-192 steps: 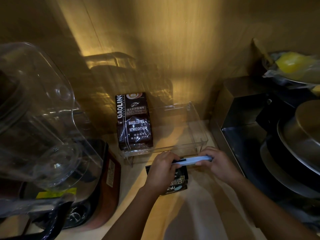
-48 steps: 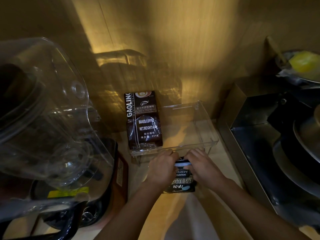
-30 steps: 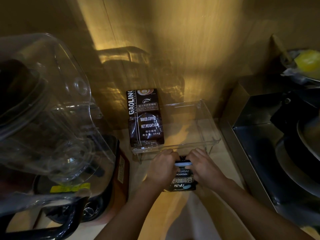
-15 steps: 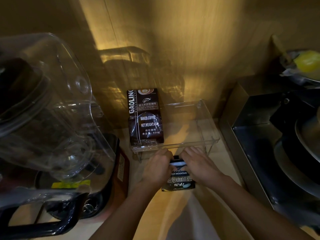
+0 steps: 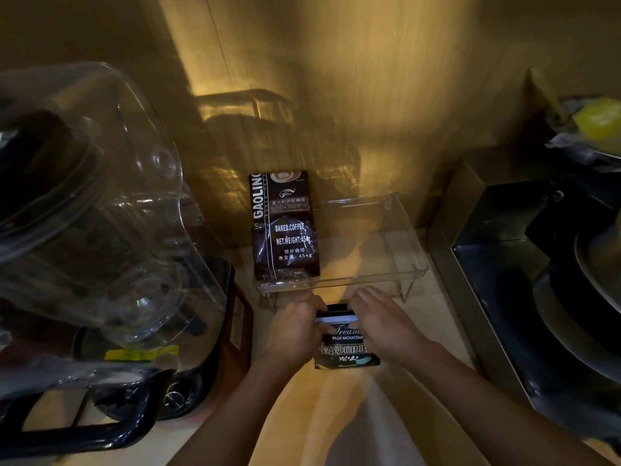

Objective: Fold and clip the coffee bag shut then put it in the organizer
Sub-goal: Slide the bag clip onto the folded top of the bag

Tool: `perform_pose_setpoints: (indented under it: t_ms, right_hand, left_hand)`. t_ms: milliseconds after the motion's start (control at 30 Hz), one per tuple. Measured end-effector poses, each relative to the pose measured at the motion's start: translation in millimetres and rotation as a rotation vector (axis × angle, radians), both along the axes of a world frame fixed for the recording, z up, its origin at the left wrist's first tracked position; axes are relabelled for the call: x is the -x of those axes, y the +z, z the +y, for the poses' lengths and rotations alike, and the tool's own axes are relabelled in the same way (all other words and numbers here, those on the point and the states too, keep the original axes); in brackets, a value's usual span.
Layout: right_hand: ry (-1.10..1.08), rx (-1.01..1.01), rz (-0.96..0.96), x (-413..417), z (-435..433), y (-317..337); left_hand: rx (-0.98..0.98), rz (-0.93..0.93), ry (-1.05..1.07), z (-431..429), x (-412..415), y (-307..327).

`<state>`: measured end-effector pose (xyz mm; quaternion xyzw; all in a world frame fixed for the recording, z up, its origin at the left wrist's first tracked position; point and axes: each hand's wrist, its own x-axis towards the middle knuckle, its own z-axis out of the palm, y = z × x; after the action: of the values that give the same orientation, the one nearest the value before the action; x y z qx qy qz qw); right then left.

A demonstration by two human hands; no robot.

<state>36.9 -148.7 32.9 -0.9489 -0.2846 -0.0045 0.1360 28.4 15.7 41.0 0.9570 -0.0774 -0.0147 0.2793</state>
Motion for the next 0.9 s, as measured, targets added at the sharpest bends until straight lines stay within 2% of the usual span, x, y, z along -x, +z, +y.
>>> perform_pose_setpoints:
  t_ms: [267,433,600,767,900]
  right_hand:
    - [-0.045,-0.057,0.0,-4,0,-2]
    - [0.027,-0.057,0.03,-5,11,-2]
    - [0.015,-0.066,0.061,-4,12,-3]
    - [-0.03,-0.111,0.083,-3,11,0]
    - [-0.04,-0.12,0.065,-2,11,-3]
  left_hand:
    - [0.052,-0.111,0.037,-5,3,-10]
    - [0.079,-0.145,0.011,-3,8,-11]
    - [0.2,-0.063,-0.027,7,7,-7]
    - [0.232,-0.016,0.058,17,12,-10]
    - [0.319,0.029,0.049,21,12,-11]
